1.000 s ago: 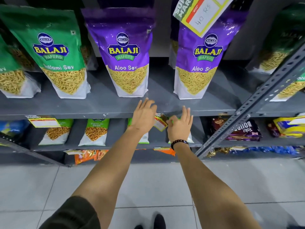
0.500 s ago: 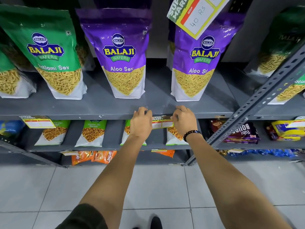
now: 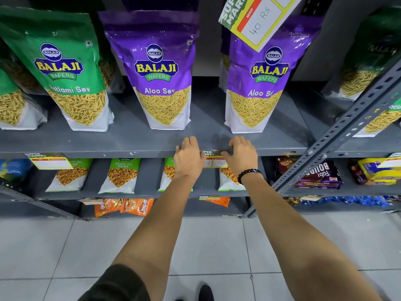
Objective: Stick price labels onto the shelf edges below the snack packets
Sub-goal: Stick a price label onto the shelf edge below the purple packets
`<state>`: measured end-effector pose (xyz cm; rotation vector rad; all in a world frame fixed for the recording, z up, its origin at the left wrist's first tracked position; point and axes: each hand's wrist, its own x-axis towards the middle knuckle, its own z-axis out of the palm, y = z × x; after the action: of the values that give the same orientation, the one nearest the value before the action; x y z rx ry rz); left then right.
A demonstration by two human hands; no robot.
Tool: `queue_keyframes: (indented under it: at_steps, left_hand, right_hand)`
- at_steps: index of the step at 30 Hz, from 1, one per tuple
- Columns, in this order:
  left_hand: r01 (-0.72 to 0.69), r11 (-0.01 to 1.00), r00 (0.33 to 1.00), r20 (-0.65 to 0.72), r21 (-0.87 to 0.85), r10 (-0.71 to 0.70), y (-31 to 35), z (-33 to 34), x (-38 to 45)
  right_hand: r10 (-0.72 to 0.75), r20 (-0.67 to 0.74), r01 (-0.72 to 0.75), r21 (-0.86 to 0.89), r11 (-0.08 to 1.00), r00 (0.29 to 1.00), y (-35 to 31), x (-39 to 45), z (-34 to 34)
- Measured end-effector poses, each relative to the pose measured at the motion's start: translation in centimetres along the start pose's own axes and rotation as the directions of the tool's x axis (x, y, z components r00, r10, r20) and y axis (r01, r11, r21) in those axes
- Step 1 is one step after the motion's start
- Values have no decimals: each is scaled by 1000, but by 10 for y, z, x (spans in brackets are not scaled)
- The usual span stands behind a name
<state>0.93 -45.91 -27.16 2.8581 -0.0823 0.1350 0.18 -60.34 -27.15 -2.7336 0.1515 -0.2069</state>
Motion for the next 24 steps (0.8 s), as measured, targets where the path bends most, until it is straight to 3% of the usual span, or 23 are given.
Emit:
queue_keyframes:
  at_steps: [14,18,24]
  left_hand:
    - [47,999,997,59,-18,-46,11,-6,3]
    - [9,1000,996,84,-30,-6,7,-9,0]
    - [-155,987,983,-100,-28,152,10,-50,-10]
  right_hand:
    - [77,13,-76,-81,994,997,-15,6,-2]
    - [-8,2,8,-116,993,1000,-19,-1,-8]
    - [-105,-164,86,-121,989,981,-28,-15,-65]
